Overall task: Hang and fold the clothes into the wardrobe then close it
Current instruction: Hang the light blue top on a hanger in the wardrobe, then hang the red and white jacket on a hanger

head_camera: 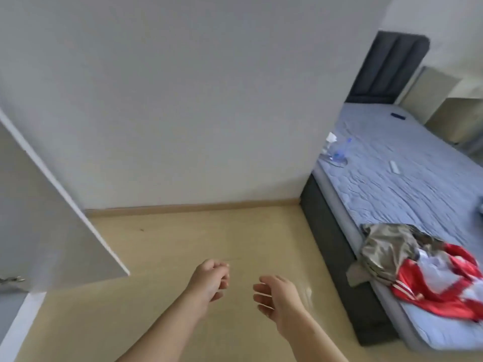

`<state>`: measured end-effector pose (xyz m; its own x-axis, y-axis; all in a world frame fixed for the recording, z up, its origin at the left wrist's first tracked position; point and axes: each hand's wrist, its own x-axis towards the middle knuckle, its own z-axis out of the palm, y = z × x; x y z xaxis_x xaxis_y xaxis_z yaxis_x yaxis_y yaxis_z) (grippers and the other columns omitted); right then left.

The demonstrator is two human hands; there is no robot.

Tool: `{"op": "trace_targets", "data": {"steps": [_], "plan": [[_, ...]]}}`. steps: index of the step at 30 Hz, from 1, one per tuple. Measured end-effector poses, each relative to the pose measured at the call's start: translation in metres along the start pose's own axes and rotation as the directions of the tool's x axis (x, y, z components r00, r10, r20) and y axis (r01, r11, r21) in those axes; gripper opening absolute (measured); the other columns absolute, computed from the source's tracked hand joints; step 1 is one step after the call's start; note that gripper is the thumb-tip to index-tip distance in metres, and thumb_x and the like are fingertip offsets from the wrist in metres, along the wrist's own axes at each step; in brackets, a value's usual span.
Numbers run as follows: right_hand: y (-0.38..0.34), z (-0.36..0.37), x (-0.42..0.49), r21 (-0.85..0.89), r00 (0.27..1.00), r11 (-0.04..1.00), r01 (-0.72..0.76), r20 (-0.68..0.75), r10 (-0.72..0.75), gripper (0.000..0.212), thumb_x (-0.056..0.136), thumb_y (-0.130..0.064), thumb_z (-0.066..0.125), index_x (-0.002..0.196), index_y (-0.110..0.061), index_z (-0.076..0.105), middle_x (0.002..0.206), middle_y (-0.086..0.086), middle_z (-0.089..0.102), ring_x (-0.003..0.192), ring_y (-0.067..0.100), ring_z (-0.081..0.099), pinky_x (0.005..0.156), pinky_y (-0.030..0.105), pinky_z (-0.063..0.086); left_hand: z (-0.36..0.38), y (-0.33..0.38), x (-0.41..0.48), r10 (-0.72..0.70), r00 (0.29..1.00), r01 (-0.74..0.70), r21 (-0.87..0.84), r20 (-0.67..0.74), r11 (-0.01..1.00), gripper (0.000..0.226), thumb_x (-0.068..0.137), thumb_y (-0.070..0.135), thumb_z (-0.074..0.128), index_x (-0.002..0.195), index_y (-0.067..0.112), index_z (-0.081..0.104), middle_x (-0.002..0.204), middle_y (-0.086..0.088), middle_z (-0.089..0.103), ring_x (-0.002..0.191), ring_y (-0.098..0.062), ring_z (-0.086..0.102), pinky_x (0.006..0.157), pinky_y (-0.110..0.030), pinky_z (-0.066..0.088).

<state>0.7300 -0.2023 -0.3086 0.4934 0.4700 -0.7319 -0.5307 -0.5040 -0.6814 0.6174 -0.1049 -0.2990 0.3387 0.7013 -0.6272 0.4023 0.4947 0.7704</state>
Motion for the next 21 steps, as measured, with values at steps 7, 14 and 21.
{"op": "trace_targets", "data": {"steps": [7, 14, 21], "plan": [[-0.002, -0.214, 0.007, 0.147, 0.979, 0.989, 0.001, -0.202, 0.029, 0.01, 0.09, -0.01, 0.049, 0.083, -0.013, 0.055, 0.068, 0.004, 0.06, 0.055, 0.017, 0.053, 0.055, 0.022, 0.038, 0.218, 0.015, -0.03, -0.017, 0.971, -0.016, 0.139, 0.238, 0.99, 0.015, 0.091, 0.012, 0.049, 0.08, 0.02, 0.055, 0.072, 0.002, 0.055, 0.055, -0.009, 0.05, 0.047, -0.018, 0.032], [-0.001, -0.335, 0.028, 0.338, 0.949, 0.941, -0.003, -0.295, 0.109, 0.012, 0.09, -0.009, 0.048, 0.081, -0.014, 0.054, 0.064, 0.002, 0.058, 0.052, 0.016, 0.051, 0.056, 0.022, 0.037, 0.366, 0.042, -0.021, -0.04, 0.915, -0.113, 0.349, 0.403, 0.93, 0.015, 0.093, 0.015, 0.048, 0.08, 0.021, 0.053, 0.071, 0.004, 0.055, 0.055, -0.008, 0.05, 0.046, -0.016, 0.034], [-0.046, -0.452, 0.089, 0.404, 0.899, 0.915, 0.013, -0.406, 0.167, 0.015, 0.091, -0.007, 0.047, 0.078, -0.013, 0.052, 0.059, 0.004, 0.057, 0.049, 0.017, 0.049, 0.053, 0.02, 0.036, 0.511, 0.076, 0.036, -0.075, 0.867, -0.176, 0.445, 0.492, 0.878, 0.013, 0.093, 0.013, 0.045, 0.083, 0.017, 0.052, 0.07, 0.001, 0.053, 0.052, -0.009, 0.046, 0.041, -0.016, 0.029]]}}
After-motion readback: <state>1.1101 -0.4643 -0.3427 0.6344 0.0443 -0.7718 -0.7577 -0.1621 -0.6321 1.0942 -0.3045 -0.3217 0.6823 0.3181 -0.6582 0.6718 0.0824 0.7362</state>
